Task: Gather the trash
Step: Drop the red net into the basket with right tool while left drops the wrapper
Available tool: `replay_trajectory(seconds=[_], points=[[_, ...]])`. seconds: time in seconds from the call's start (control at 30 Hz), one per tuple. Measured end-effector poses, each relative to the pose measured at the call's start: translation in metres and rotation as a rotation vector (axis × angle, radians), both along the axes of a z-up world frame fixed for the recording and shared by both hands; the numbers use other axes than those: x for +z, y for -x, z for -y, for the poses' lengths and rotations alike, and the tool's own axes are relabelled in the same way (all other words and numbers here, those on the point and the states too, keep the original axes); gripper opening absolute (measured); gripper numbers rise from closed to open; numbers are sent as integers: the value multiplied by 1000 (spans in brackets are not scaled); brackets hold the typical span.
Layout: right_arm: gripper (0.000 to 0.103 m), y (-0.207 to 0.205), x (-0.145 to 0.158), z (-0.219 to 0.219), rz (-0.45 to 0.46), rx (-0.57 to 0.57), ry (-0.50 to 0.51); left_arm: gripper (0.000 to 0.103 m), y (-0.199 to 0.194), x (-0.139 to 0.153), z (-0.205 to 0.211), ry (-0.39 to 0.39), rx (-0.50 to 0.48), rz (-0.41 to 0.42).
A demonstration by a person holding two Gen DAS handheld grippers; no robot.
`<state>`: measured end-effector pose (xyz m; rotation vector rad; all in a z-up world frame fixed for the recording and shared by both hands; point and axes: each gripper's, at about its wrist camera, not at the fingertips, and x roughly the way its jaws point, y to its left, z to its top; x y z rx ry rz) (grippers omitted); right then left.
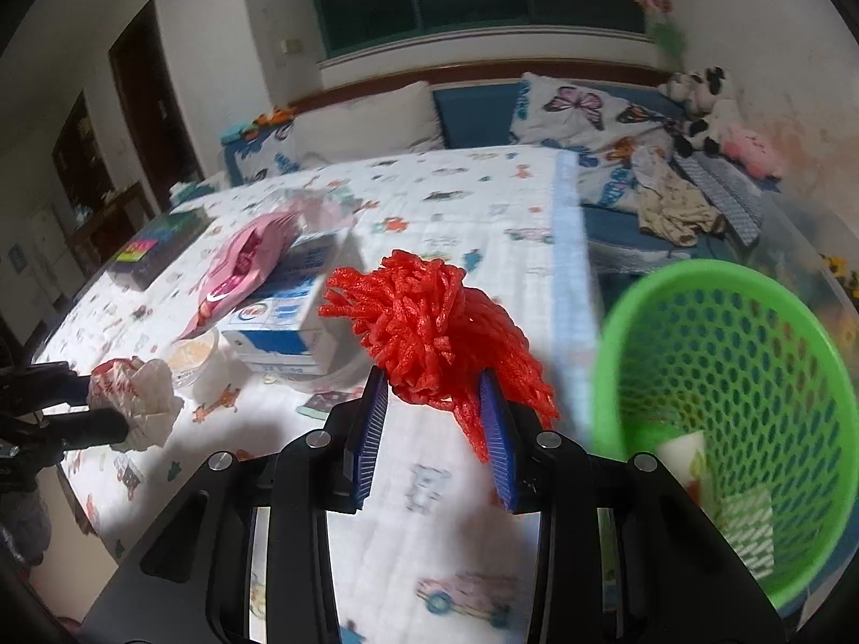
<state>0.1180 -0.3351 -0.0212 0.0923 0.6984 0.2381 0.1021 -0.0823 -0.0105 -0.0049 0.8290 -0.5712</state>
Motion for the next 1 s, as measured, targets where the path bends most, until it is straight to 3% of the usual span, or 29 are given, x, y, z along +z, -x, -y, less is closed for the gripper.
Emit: replay_trajectory(seconds=[0.47, 0.6, 0.67, 1.0], points=[[39, 27, -14, 101, -34, -264, 1, 42, -39, 18, 108, -5, -164, 28], [46, 32, -24, 124, -47, -328, -2, 42, -50, 21, 136, -13, -201, 32], [54, 35, -28, 133, -54, -355, -19, 42, -55, 22, 152, -8, -226, 27], [58, 61, -33, 150, -55, -409, -37, 43, -71, 9, 222, -30, -289, -8]])
